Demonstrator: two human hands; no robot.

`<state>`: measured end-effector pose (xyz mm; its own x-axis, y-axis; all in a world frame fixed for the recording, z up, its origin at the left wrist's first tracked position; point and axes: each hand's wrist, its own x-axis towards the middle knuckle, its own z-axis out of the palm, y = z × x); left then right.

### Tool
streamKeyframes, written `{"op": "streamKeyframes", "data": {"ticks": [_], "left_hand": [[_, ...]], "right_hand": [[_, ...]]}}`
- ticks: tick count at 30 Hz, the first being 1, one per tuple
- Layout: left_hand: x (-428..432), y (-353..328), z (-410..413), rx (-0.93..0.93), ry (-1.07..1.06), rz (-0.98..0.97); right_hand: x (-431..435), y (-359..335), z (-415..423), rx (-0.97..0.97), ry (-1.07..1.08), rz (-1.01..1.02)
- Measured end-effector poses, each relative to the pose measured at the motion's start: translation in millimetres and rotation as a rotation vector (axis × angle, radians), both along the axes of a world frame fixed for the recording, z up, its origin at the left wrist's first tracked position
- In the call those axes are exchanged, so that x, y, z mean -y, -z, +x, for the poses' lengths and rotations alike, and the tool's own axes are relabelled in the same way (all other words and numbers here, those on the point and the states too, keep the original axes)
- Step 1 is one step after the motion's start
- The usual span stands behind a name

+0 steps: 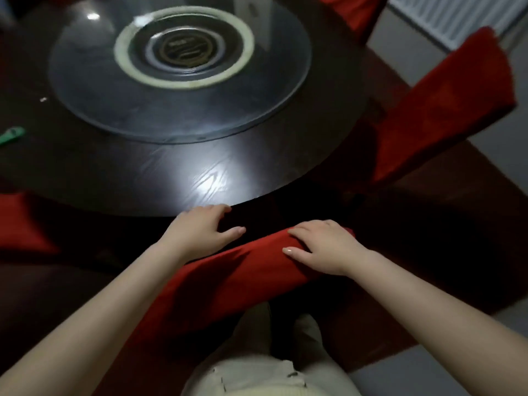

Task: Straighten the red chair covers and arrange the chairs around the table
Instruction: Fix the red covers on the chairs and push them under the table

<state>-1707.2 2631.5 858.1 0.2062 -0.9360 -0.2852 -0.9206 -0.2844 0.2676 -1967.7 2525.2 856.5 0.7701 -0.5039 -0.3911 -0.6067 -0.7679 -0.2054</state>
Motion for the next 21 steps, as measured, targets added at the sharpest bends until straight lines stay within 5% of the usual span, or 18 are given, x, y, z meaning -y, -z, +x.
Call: {"op": "streamKeyframes", "data": {"ticks": [6,12,21], "left_hand": [[-96.3,11.6,-14.9,-0.084,-0.365,0.121],[-127.5,28.3,-68.5,0.219,-0.582,-0.22],[-141.3,43.9,-105.3,0.357,-0.616,-0.319]], "right_hand": [[-0.4,18.3,7.8,0.043,-0.041,-0.124],[-5.7,22.0,-1.6,0.155,-0.046,-0.244],[-10.1,27.5,-14.5,0.221,-0.034,-0.311]]}}
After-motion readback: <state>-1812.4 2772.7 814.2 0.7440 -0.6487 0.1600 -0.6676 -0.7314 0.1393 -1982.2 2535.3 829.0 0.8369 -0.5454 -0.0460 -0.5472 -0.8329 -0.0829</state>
